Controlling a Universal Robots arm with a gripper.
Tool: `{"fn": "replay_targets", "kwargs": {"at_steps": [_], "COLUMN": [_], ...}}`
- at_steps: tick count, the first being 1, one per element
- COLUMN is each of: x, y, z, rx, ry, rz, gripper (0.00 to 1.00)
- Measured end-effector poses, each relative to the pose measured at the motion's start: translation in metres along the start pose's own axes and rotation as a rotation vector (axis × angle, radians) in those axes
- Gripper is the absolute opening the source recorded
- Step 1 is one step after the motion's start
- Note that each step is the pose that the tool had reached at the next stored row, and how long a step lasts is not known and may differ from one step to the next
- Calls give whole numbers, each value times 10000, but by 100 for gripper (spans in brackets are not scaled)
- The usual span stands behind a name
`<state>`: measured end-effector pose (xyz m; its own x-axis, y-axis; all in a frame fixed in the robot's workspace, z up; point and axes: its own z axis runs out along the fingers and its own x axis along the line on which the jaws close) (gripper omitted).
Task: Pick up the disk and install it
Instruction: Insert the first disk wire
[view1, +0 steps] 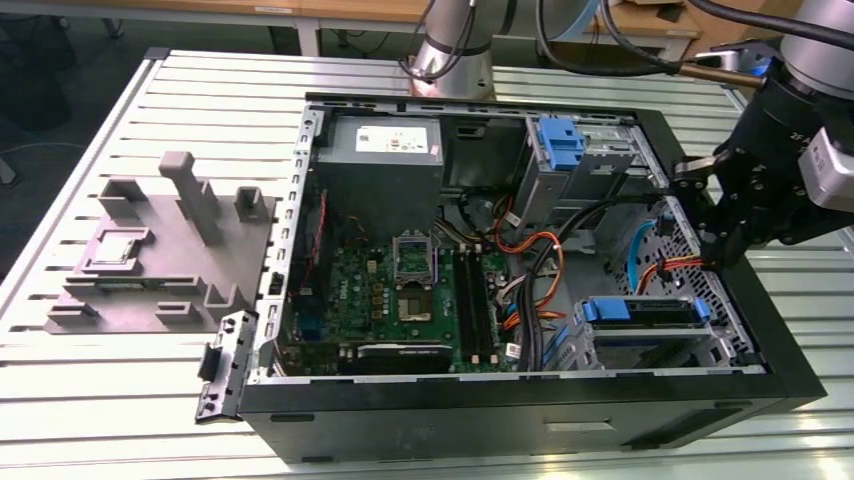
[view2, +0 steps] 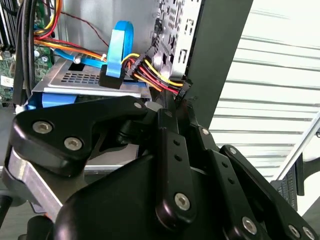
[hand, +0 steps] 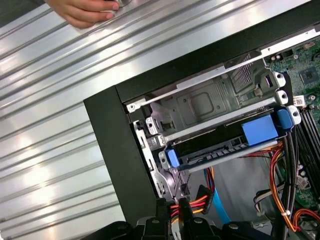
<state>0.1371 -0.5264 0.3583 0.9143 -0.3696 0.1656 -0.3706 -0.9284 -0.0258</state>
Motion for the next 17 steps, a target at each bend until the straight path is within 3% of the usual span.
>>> {"fn": "replay_targets", "kwargs": {"at_steps": [7, 8, 9, 10, 17], "x": [0, -34, -34, -23, -15], "y": [-2, -58, -58, -60, -61], "z": [1, 70, 70, 4, -44], "rx": [0, -24, -19, -18, -18], "ry": [-1, 3, 1, 1, 0], "rz": [2, 157, 158, 158, 158], "gripper": [24, 24, 24, 24, 24]}}
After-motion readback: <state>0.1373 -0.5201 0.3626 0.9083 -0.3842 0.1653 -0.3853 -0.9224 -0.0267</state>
